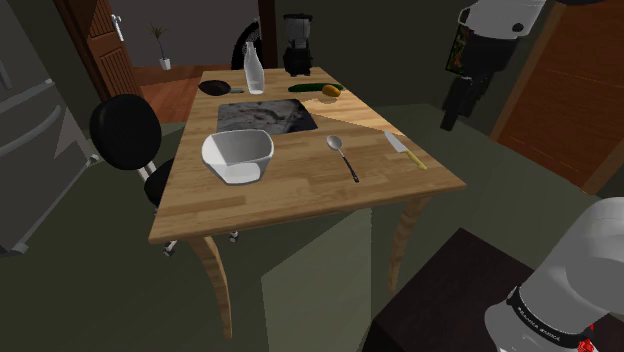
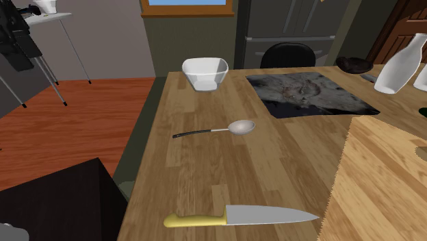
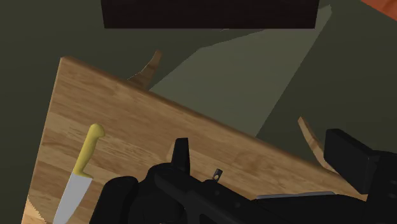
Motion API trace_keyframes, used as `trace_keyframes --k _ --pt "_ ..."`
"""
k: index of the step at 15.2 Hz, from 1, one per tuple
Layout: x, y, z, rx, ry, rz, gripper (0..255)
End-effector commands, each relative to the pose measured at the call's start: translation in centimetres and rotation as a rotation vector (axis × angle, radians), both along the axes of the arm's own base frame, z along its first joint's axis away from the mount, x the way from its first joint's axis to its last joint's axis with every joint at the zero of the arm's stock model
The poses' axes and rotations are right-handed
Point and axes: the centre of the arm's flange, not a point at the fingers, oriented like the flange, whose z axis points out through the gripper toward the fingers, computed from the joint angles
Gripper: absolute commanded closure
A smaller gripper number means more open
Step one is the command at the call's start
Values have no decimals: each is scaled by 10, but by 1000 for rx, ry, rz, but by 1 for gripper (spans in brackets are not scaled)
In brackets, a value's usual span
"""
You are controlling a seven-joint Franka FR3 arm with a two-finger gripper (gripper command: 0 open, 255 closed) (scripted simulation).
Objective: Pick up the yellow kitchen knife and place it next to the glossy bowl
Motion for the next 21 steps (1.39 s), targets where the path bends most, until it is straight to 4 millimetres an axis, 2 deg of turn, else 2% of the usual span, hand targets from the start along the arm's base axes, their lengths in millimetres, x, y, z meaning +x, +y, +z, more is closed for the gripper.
trace_keyframes --k 1,21 --pt "0 0 0 0 0 0 0" --pt "125 -180 -144 55 -73 -222 0"
